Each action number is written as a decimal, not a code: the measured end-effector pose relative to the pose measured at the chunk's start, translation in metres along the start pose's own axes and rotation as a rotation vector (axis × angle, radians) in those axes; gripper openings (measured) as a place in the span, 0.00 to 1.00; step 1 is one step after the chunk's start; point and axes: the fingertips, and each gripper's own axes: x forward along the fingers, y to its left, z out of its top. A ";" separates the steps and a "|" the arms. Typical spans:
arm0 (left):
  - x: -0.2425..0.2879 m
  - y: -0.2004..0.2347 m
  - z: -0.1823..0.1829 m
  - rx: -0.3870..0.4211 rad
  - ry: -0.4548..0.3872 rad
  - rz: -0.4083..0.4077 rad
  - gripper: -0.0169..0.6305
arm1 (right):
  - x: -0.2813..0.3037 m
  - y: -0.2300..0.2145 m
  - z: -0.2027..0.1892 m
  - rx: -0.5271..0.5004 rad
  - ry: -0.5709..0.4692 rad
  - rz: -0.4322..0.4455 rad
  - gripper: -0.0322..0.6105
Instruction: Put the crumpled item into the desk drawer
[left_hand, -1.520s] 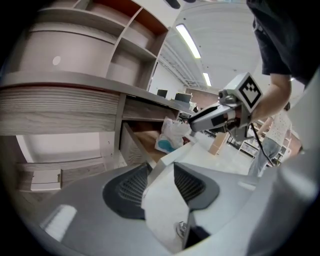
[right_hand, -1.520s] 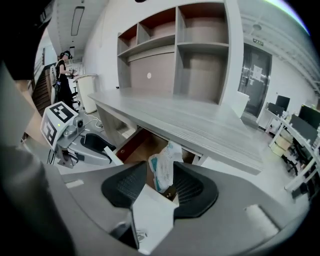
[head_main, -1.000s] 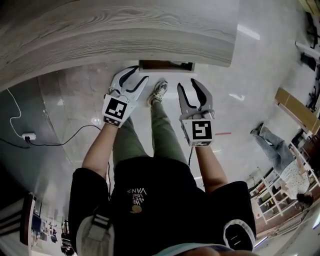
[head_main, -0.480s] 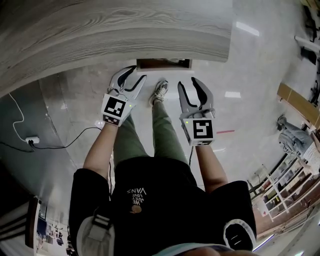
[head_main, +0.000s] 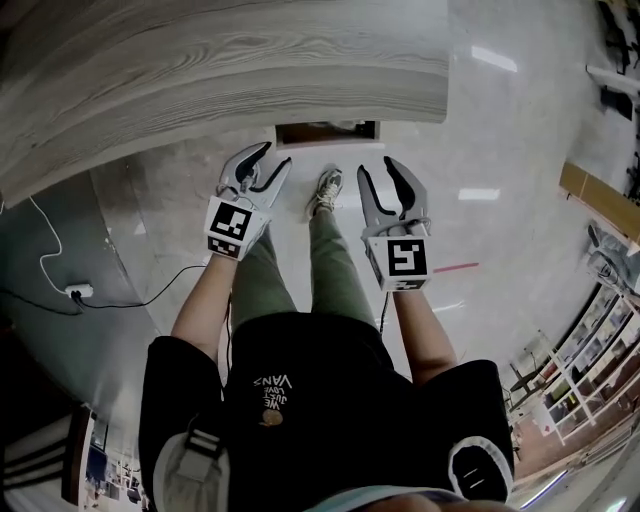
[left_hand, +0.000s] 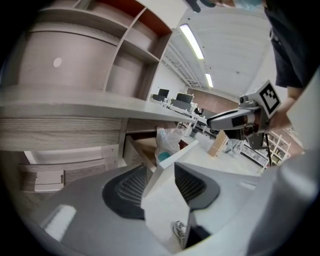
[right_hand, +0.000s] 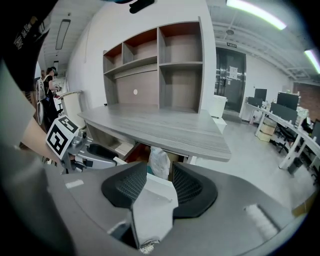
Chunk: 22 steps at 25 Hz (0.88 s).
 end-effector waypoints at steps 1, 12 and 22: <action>-0.004 -0.001 0.004 0.003 -0.001 0.000 0.32 | -0.002 0.000 0.003 0.005 -0.006 -0.004 0.29; -0.041 -0.015 0.074 0.080 -0.057 -0.052 0.31 | -0.037 0.001 0.037 0.093 -0.110 -0.082 0.29; -0.060 -0.061 0.147 0.175 -0.130 -0.163 0.31 | -0.085 -0.003 0.068 0.141 -0.235 -0.202 0.21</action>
